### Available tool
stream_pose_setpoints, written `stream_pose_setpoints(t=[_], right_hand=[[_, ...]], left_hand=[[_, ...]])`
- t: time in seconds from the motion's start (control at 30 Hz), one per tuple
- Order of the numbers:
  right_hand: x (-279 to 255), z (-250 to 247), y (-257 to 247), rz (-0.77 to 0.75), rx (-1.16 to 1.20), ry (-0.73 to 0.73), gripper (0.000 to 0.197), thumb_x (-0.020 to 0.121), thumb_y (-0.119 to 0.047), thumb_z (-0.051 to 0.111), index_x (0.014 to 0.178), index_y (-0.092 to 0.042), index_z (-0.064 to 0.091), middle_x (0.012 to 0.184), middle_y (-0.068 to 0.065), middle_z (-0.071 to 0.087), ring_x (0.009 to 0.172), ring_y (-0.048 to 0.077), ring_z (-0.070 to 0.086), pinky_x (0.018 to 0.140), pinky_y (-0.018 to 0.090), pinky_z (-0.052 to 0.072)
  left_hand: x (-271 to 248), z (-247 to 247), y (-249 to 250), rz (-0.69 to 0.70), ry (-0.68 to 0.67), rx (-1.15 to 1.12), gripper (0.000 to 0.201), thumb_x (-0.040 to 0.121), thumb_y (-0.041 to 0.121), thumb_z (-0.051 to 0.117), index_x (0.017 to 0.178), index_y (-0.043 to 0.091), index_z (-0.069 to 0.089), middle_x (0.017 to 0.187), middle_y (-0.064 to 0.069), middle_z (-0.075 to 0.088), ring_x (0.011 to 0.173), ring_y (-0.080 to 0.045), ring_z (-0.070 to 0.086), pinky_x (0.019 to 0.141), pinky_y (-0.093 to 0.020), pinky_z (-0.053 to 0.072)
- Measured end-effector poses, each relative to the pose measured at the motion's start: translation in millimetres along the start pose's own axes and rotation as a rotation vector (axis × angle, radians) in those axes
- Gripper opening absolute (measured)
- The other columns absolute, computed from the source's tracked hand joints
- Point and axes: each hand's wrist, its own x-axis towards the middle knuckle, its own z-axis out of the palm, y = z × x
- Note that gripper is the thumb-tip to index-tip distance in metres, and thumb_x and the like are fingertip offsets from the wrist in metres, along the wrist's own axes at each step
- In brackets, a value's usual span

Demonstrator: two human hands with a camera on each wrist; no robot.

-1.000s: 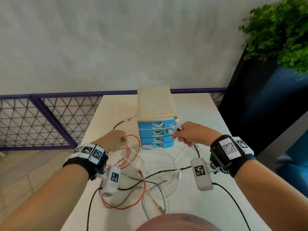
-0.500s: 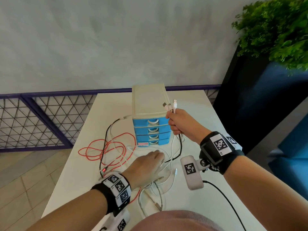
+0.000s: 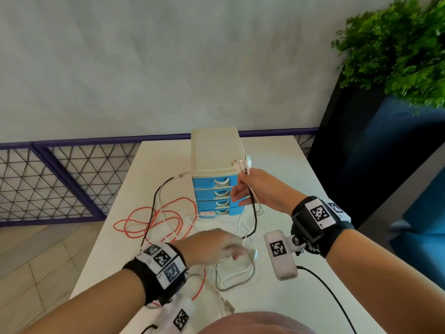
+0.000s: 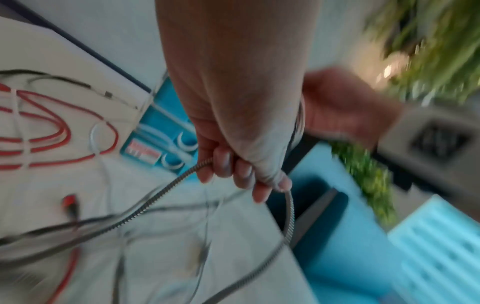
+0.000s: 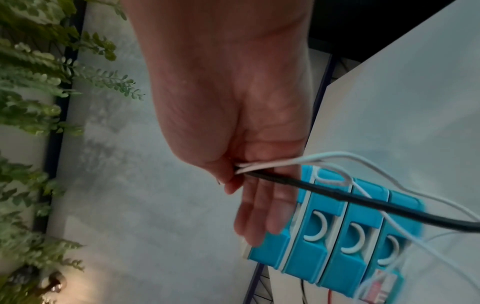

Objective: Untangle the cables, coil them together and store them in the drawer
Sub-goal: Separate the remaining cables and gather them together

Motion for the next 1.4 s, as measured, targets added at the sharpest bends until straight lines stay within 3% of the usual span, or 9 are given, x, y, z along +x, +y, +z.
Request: stream_pose_setpoints(t=[0.17, 0.47, 0.7, 0.83, 0.97, 1.07, 1.17, 1.3, 1.4], right_hand=[[-2.7, 4.6, -0.6, 0.033, 0.009, -0.015, 0.019, 0.103, -0.014, 0.035, 0.089, -0.006, 0.045, 0.076, 0.017, 0.069, 0.066, 0.027, 0.069, 0.062, 0.033, 0.059], [-5.2, -10.5, 6.4, 0.031, -0.030, -0.095, 0.020, 0.103, -0.017, 0.035, 0.084, -0.012, 0.040, 0.057, 0.001, 0.049, 0.047, 0.018, 0.048, 0.051, 0.029, 0.045], [-1.3, -27.9, 1.4, -0.022, -0.296, 0.016, 0.018, 0.102, -0.023, 0.038, 0.104, -0.008, 0.048, 0.063, -0.004, 0.046, 0.044, 0.008, 0.038, 0.046, 0.021, 0.038], [2.8, -9.4, -4.0, -0.011, -0.454, -0.036, 0.013, 0.101, -0.024, 0.040, 0.094, -0.015, 0.046, 0.063, -0.006, 0.044, 0.044, 0.006, 0.032, 0.044, 0.019, 0.030], [4.6, 3.4, -5.0, -0.053, -0.421, -0.053, 0.019, 0.102, -0.021, 0.039, 0.088, -0.012, 0.046, 0.063, -0.001, 0.049, 0.045, 0.009, 0.037, 0.046, 0.022, 0.034], [6.7, -5.5, -3.3, -0.076, -0.153, 0.116, 0.022, 0.103, -0.020, 0.036, 0.092, -0.008, 0.050, 0.077, 0.007, 0.066, 0.053, 0.013, 0.056, 0.051, 0.025, 0.050], [6.7, -21.6, 0.3, -0.041, 0.322, 0.276, 0.018, 0.104, -0.020, 0.035, 0.105, -0.007, 0.049, 0.090, 0.016, 0.070, 0.069, 0.020, 0.068, 0.066, 0.035, 0.060], [7.7, -12.4, 6.4, -0.065, 0.412, 0.176, 0.026, 0.104, -0.028, 0.036, 0.103, -0.006, 0.050, 0.106, 0.018, 0.072, 0.094, 0.023, 0.072, 0.086, 0.040, 0.056], [12.1, 10.4, 1.7, -0.156, 0.420, 0.071, 0.032, 0.104, -0.024, 0.038, 0.110, 0.003, 0.054, 0.098, 0.015, 0.067, 0.075, 0.020, 0.069, 0.074, 0.036, 0.054]], left_hand=[[-3.3, -53.5, -1.6, -0.098, 0.428, -0.204, 0.038, 0.096, 0.040, 0.046, 0.062, 0.024, 0.055, 0.055, 0.007, 0.045, 0.049, -0.004, 0.040, 0.052, -0.021, 0.032], [-34.8, -94.7, -48.0, -0.396, 0.975, -0.647, 0.032, 0.094, 0.030, 0.048, 0.064, 0.019, 0.055, 0.056, 0.004, 0.040, 0.049, -0.012, 0.035, 0.048, -0.024, 0.030], [-55.0, -85.3, -85.1, -0.679, 0.595, -0.022, 0.029, 0.091, 0.034, 0.048, 0.076, 0.013, 0.062, 0.064, 0.004, 0.057, 0.056, -0.015, 0.052, 0.060, -0.027, 0.044], [-24.8, -76.2, -49.0, -0.273, 0.606, 0.010, 0.034, 0.098, 0.029, 0.044, 0.129, 0.017, 0.052, 0.126, 0.003, 0.054, 0.117, -0.014, 0.050, 0.099, -0.023, 0.035], [5.2, -73.2, 0.2, -0.080, 0.464, -0.033, 0.028, 0.101, 0.032, 0.039, 0.094, 0.015, 0.060, 0.083, 0.012, 0.058, 0.076, -0.002, 0.054, 0.070, -0.016, 0.038], [13.0, -73.9, 0.7, -0.124, 0.589, -0.174, 0.030, 0.101, 0.026, 0.037, 0.078, 0.015, 0.054, 0.062, 0.008, 0.048, 0.056, -0.006, 0.046, 0.059, -0.024, 0.037], [9.7, -79.5, -3.6, -0.156, 0.774, -0.502, 0.029, 0.102, 0.025, 0.031, 0.079, 0.017, 0.047, 0.054, 0.006, 0.047, 0.042, -0.009, 0.046, 0.058, -0.038, 0.048], [12.7, -84.7, 3.1, -0.132, 0.789, -0.585, 0.026, 0.102, 0.026, 0.029, 0.083, 0.017, 0.045, 0.050, 0.002, 0.052, 0.044, -0.017, 0.051, 0.063, -0.047, 0.056], [23.5, -81.7, 15.9, -0.079, 0.724, -0.555, 0.026, 0.102, 0.025, 0.030, 0.087, 0.012, 0.048, 0.050, -0.004, 0.055, 0.043, -0.024, 0.052, 0.051, -0.038, 0.049]])
